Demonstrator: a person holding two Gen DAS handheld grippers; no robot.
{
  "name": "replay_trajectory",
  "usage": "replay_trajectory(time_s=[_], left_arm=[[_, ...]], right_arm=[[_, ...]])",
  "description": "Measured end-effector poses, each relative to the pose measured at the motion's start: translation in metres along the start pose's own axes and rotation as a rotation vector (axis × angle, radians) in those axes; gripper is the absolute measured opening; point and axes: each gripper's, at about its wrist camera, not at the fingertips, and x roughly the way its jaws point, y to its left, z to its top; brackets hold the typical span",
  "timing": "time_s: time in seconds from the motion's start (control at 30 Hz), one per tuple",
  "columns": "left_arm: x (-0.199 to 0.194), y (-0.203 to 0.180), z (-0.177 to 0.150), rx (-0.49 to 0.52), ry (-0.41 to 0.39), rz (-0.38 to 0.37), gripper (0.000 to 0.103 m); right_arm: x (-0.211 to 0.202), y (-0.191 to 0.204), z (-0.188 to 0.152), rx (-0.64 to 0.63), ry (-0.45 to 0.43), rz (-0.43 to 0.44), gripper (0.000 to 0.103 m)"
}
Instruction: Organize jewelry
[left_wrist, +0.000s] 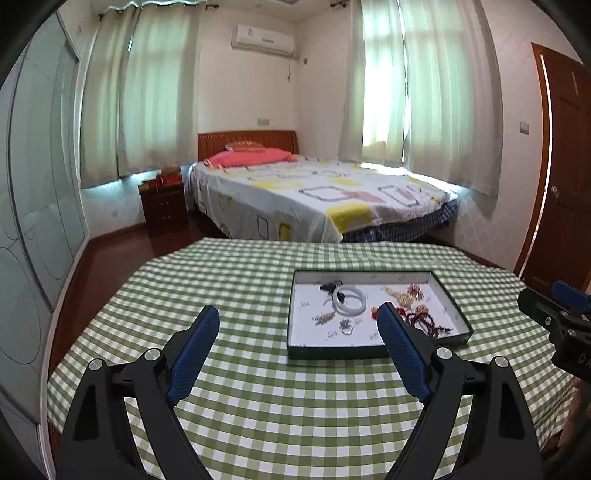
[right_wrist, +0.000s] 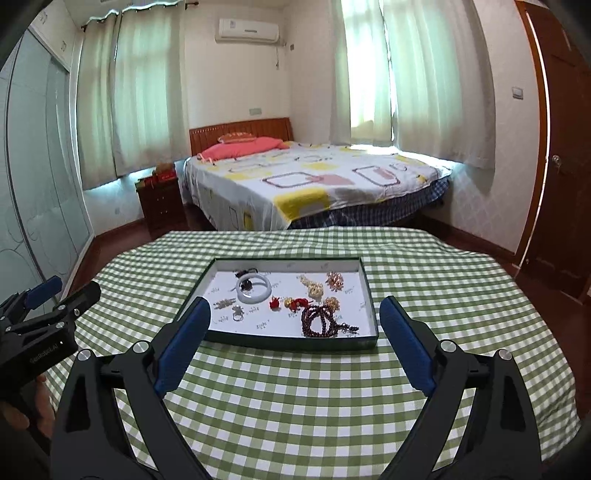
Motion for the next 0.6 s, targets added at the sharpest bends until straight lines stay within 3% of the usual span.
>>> replay_trajectory(time_s=[0.6], left_arm=[[-0.037,0.009,0.005,-0.022,-0.054,-0.015,0.085]], right_arm=[[-0.049,0.007,0.001,-0.025,-0.072,-0.01,0.095]])
